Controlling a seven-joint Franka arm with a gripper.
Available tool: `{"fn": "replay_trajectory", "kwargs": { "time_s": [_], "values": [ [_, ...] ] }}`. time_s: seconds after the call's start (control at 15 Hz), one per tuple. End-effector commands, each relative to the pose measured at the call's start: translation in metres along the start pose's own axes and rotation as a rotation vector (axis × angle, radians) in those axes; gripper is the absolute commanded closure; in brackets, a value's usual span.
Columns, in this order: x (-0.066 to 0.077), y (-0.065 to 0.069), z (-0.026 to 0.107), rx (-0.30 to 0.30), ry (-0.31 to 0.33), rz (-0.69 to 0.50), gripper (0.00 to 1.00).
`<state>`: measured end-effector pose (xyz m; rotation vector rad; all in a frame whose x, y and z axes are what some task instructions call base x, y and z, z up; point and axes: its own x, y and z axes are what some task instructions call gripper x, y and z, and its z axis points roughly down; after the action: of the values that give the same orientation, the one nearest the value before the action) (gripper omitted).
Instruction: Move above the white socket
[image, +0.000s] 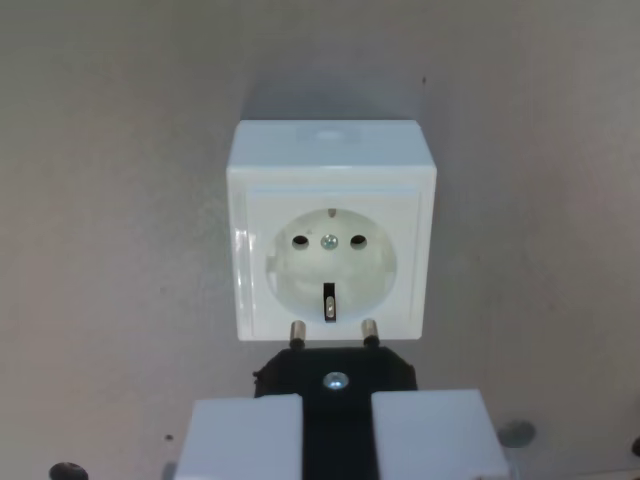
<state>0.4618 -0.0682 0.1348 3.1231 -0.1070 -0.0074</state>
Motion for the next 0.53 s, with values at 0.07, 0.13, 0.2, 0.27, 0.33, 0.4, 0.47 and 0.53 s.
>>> {"fn": "replay_trajectory", "kwargs": {
  "time_s": [0.07, 0.13, 0.2, 0.27, 0.33, 0.4, 0.47, 0.53],
  "values": [
    [-0.006, 0.003, 0.011, -0.022, 0.123, -0.003, 1.00],
    [-0.006, 0.003, 0.013, -0.022, 0.123, -0.003, 1.00],
    [-0.006, 0.003, 0.015, -0.022, 0.121, -0.003, 1.00],
    [-0.007, 0.003, 0.017, -0.022, 0.121, -0.003, 1.00],
    [-0.007, 0.003, 0.019, -0.022, 0.122, -0.002, 1.00],
    [-0.007, 0.003, 0.021, -0.022, 0.121, -0.002, 1.00],
    [-0.007, 0.003, 0.022, -0.021, 0.121, -0.001, 1.00],
    [-0.007, 0.003, 0.023, -0.021, 0.121, -0.001, 1.00]
  ]
}}
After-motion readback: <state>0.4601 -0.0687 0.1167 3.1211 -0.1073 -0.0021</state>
